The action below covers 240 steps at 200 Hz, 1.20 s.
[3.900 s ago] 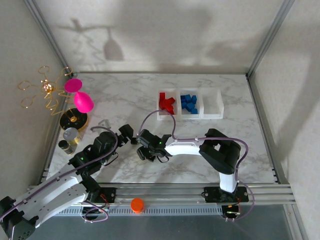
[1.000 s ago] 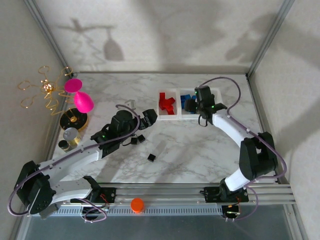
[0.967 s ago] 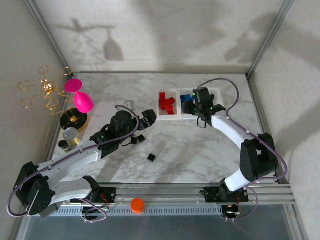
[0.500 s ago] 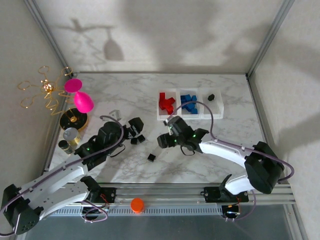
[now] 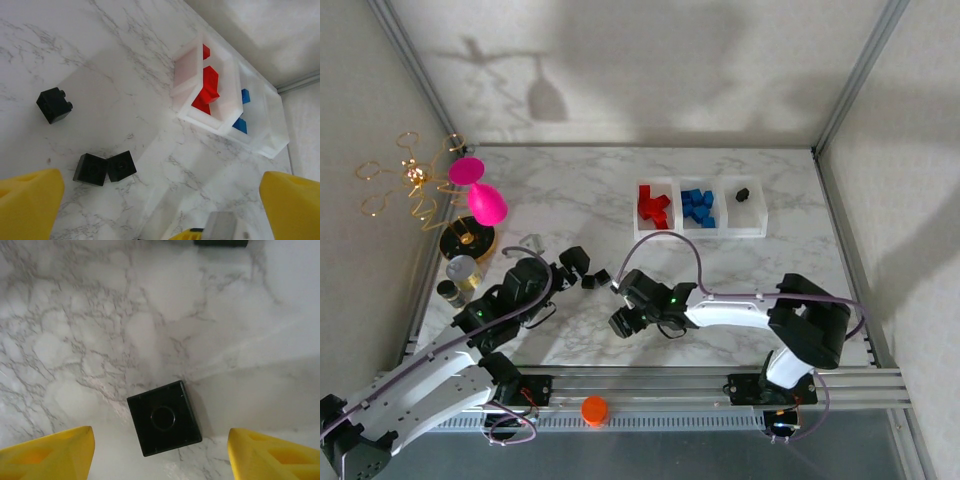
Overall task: Sort the legos into containers by color
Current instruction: Pick up the lego from the bottom-center of the table.
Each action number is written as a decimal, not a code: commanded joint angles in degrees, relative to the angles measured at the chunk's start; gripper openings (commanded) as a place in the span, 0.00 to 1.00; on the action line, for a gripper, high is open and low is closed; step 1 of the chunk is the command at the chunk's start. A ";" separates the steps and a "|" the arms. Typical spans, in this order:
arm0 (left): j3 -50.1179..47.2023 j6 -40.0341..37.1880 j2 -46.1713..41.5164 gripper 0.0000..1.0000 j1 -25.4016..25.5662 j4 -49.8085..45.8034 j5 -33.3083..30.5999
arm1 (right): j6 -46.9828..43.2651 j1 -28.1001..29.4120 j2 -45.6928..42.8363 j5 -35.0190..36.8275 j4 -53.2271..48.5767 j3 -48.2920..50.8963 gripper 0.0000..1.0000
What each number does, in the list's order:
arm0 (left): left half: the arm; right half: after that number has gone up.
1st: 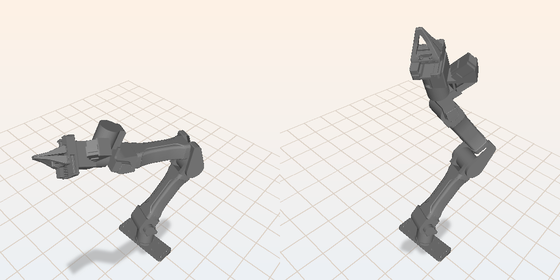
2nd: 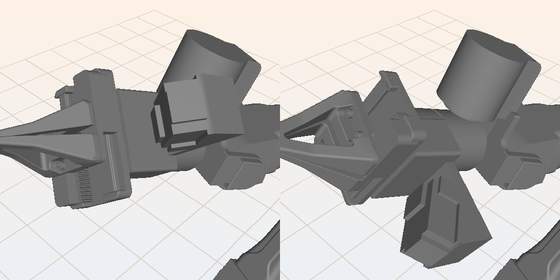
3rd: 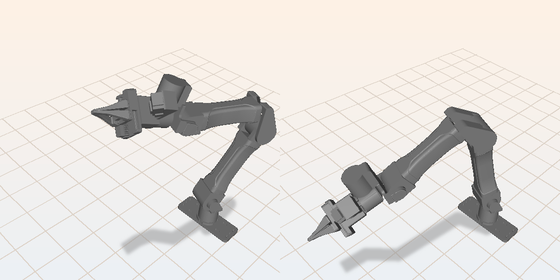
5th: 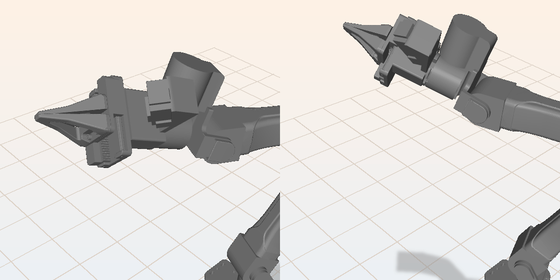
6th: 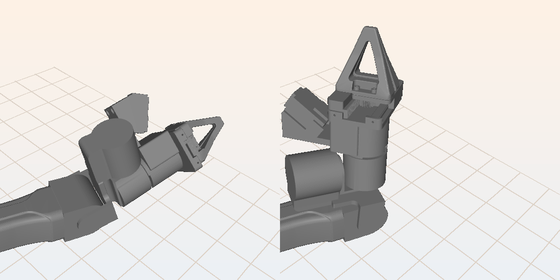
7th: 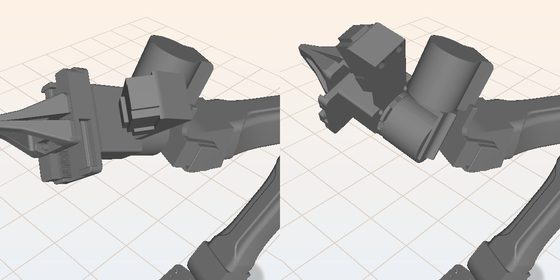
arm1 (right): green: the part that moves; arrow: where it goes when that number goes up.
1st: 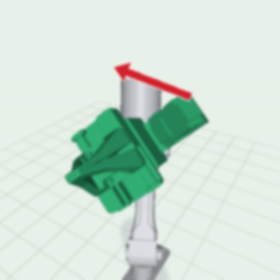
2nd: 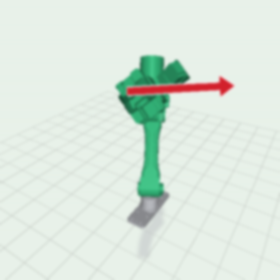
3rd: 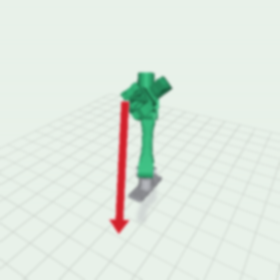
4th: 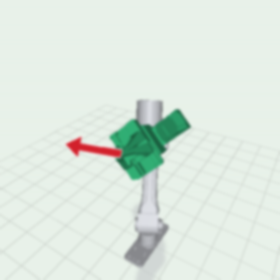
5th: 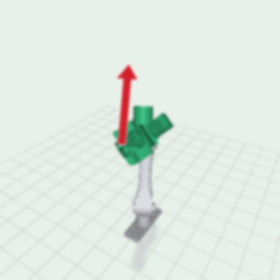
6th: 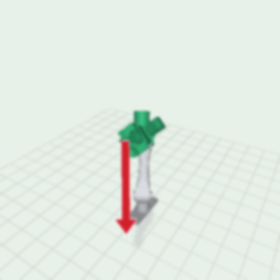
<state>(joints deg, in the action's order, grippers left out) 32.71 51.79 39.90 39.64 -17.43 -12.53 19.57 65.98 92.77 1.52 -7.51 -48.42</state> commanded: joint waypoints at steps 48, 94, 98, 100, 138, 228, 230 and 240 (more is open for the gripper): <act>-1.17 1.39 -1.58 1.00 -0.45 -2.43 -2.49 | -4.45 0.95 6.11 6.10 -1.86 -5.82 0.67; -1.32 1.30 -1.07 0.99 -0.53 -1.88 -2.23 | -4.81 1.09 8.28 5.97 -1.74 -6.59 0.62; -1.31 1.31 -1.08 1.00 -0.53 -1.82 -2.32 | -4.83 1.12 8.40 5.88 -1.74 -6.60 0.62; -1.33 1.32 -1.08 0.99 -0.53 -1.75 -2.36 | -4.81 1.09 8.52 5.93 -1.79 -6.60 0.62; -1.33 1.25 -0.95 1.00 -0.53 -1.42 -2.34 | -4.44 1.17 9.80 7.18 -2.42 -6.42 0.56; -0.55 1.15 0.49 1.00 -0.53 0.23 -1.40 | -1.18 0.51 5.94 8.46 -4.13 -6.38 0.34; -0.48 1.13 0.54 1.00 -0.53 0.32 -1.36 | -0.96 0.44 5.76 8.42 -4.15 -6.41 0.33; -0.05 0.71 0.96 0.99 -0.53 0.61 -1.03 | -0.15 -0.21 4.58 7.92 -4.43 -6.28 0.32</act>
<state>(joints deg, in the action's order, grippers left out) 32.12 52.38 40.25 39.64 -17.89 -13.37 17.04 66.39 100.73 9.39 -9.67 -54.02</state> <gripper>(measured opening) 0.994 0.344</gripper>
